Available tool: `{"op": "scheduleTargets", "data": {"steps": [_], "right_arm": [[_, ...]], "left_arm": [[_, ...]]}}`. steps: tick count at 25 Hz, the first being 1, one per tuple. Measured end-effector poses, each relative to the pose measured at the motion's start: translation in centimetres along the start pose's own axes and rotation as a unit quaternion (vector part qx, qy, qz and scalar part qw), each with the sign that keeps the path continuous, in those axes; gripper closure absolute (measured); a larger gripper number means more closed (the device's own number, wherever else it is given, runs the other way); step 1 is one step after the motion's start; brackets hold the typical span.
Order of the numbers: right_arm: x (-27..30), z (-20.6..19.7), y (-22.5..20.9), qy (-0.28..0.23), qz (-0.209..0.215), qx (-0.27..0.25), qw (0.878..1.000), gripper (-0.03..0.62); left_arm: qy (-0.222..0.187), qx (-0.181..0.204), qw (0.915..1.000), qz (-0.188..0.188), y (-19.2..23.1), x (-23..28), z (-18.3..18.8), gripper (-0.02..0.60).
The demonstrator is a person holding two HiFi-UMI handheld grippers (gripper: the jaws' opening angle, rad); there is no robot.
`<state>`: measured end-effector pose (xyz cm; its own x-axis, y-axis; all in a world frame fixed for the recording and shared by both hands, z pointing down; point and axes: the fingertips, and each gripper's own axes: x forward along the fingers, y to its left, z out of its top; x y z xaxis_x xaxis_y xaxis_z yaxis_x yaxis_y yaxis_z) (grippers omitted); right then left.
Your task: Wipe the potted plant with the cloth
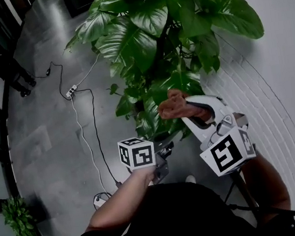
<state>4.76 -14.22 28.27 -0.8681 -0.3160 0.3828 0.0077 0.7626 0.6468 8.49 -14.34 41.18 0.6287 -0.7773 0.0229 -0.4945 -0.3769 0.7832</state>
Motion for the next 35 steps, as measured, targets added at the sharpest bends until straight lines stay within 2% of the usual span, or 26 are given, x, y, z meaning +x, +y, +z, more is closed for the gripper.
{"op": "scheduleTargets", "data": {"steps": [2, 5, 7, 10, 13, 15, 21, 30, 32, 35], "right_arm": [[2.3, 0.3, -1.5, 0.025, 0.004, -0.063, 0.998, 0.523], [5.9, -0.2, -2.3, 0.065, 0.021, -0.175, 0.982, 0.523], [7.9, -0.9, -2.0, 0.084, 0.049, -0.232, 0.968, 0.523], [10.1, -2.4, -0.7, 0.114, 0.097, -0.306, 0.94, 0.523], [11.4, -3.8, 0.2, 0.147, 0.13, -0.356, 0.914, 0.523], [11.7, -4.3, 0.7, 0.159, 0.145, -0.367, 0.905, 0.523], [10.9, -4.8, 2.4, 0.155, 0.167, -0.379, 0.897, 0.523], [9.3, -5.5, 4.8, 0.159, 0.197, -0.405, 0.878, 0.523], [8.9, -5.4, 5.5, 0.155, 0.208, -0.402, 0.878, 0.523], [8.2, -4.7, 6.0, 0.147, 0.214, -0.387, 0.885, 0.523]], "left_arm": [[-0.001, 0.005, 1.0, 0.002, 0.0, 0.2, -0.1, 0.566], [0.001, 0.027, 0.9995, 0.017, 0.1, 0.2, -0.1, 0.566], [0.005, 0.045, 0.9984, 0.032, 0.3, 0.0, -0.1, 0.566], [0.01, 0.067, 0.9966, 0.047, 0.5, -0.2, 0.0, 0.566], [0.014, 0.078, 0.9955, 0.052, 0.5, -0.1, 0.1, 0.566], [0.015, 0.085, 0.9947, 0.055, 0.4, -0.2, 0.0, 0.566], [0.015, 0.087, 0.9945, 0.056, 0.7, -0.4, 0.1, 0.566], [0.021, 0.093, 0.9938, 0.057, 0.9, -0.5, 0.0, 0.566], [0.021, 0.094, 0.9937, 0.058, 0.9, -0.4, 0.0, 0.566], [0.018, 0.093, 0.9938, 0.057, 0.9, -0.4, 0.2, 0.566]]}}
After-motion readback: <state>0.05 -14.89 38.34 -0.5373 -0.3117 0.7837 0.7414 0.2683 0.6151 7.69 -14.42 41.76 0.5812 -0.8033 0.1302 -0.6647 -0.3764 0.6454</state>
